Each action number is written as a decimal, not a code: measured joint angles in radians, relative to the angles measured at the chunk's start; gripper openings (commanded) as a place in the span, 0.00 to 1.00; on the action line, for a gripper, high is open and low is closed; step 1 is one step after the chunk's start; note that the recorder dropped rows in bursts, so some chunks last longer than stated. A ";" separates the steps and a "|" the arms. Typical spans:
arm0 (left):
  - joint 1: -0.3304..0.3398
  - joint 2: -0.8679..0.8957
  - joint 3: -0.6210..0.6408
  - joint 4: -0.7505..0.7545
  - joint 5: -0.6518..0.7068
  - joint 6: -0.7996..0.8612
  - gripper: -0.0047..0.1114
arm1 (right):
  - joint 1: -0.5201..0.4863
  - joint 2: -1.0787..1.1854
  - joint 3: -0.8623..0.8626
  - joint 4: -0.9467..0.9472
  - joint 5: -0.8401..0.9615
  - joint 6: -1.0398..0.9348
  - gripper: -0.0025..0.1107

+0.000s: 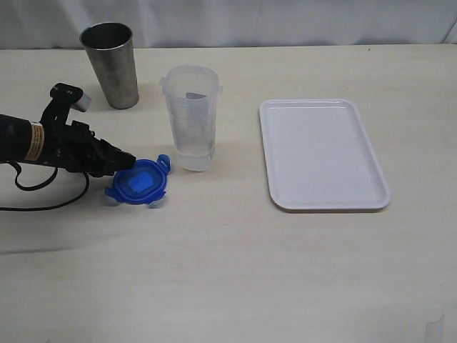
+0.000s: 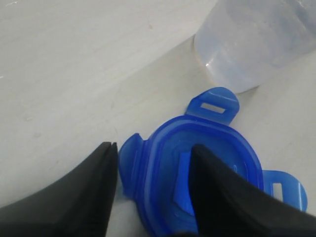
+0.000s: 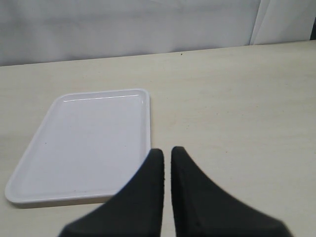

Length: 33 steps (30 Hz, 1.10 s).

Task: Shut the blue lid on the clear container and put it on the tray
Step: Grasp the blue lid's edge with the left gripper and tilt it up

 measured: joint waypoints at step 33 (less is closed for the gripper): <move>0.000 0.017 -0.002 0.000 0.006 0.000 0.14 | 0.000 0.000 0.000 0.000 0.000 0.000 0.07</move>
